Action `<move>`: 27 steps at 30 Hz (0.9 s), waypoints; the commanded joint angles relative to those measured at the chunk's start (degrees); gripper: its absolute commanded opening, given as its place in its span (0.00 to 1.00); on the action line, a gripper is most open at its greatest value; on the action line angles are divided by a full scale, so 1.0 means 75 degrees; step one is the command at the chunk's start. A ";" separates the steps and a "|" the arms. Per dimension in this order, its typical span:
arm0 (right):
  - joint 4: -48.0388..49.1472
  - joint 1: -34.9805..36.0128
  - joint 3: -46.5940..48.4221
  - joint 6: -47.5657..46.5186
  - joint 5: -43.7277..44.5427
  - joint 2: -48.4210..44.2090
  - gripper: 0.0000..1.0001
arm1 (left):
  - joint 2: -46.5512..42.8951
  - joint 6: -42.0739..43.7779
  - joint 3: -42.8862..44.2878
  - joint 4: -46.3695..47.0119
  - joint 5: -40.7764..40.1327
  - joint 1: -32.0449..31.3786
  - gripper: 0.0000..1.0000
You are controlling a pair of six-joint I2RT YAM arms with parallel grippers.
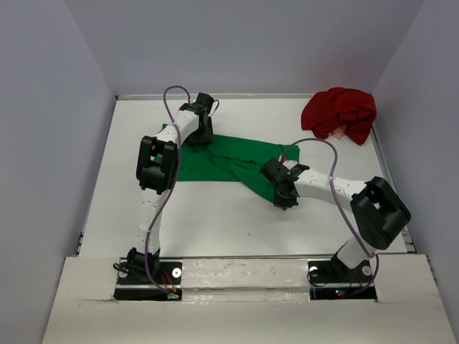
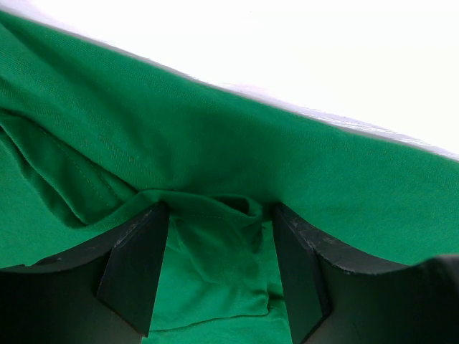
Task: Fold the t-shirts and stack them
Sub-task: Fold the tshirt
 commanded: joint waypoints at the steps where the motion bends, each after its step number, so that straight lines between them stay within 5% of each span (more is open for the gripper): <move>1: -0.0503 -0.0034 0.0680 0.0442 0.1193 -0.0247 0.00 | -0.0067 0.0131 0.0021 -0.0177 0.0038 -0.0024 0.68; 8: -0.0891 -0.0348 0.1782 0.0080 0.1980 0.0256 0.00 | -0.0137 0.0154 -0.0072 -0.0165 0.0003 -0.0024 0.68; 27: -0.0598 -0.2014 0.3364 -0.1701 0.1617 0.1498 0.00 | -0.0196 0.0225 -0.0190 -0.0130 0.0014 -0.0024 0.68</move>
